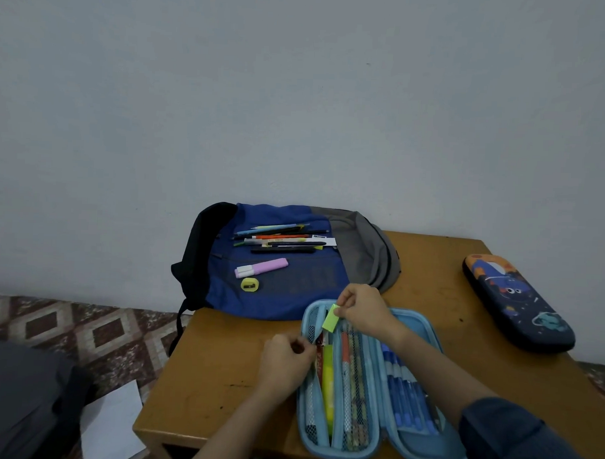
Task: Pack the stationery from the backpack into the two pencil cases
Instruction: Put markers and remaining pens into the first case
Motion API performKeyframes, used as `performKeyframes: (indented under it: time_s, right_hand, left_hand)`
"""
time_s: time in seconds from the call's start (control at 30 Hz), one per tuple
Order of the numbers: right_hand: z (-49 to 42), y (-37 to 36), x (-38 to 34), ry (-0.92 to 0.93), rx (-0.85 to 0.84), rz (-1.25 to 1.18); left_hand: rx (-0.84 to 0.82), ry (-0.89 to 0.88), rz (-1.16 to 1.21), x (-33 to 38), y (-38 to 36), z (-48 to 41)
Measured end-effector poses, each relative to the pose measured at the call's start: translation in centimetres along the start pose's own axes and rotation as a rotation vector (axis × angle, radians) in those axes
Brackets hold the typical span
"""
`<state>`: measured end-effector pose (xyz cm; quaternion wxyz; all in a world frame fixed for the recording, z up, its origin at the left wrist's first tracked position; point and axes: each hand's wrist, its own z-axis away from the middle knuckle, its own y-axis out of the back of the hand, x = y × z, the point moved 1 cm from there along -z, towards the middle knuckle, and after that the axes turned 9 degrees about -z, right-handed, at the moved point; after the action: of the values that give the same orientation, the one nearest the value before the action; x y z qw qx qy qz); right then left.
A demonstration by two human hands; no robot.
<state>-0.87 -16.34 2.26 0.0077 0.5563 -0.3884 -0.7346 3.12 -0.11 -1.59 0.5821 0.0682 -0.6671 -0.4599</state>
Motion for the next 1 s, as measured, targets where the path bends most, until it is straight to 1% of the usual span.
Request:
performKeyframes:
  time_s: [0.13,0.33,0.43,0.53,0.6,0.73,0.9,1.0]
  right_hand:
    - [0.0,0.3,0.3,0.007,-0.028,-0.038]
    - [0.2,0.5,0.9,0.002,-0.053,-0.105]
    - [0.1,0.2,0.9,0.021,-0.057,-0.100]
    - [-0.2,-0.5,0.5,0.046,-0.082,-0.007]
    - [-0.5,-0.9,0.3,0.077,-0.100,0.102]
    - [-0.4,-1.3,0.1,0.135,-0.176,0.279]
    - [0.1,-1.3,0.5,0.130,-0.153,0.306]
    - [0.3,-1.0,0.9,0.123,-0.132,0.313]
  left_hand:
    - [-0.014,0.074,0.100,0.1,0.0,0.1]
    - [-0.040,0.083,0.122,-0.1,0.2,0.1]
    - [-0.047,0.081,0.139,0.0,0.3,0.2]
    - [-0.043,0.070,0.131,0.0,0.4,0.2]
    - [-0.047,0.058,0.129,0.0,0.4,0.2]
    - [-0.059,0.033,0.137,0.1,0.4,0.3]
    - [-0.032,-0.038,0.029,0.3,0.1,0.6]
    - [-0.030,-0.070,-0.142,0.8,-0.1,1.1]
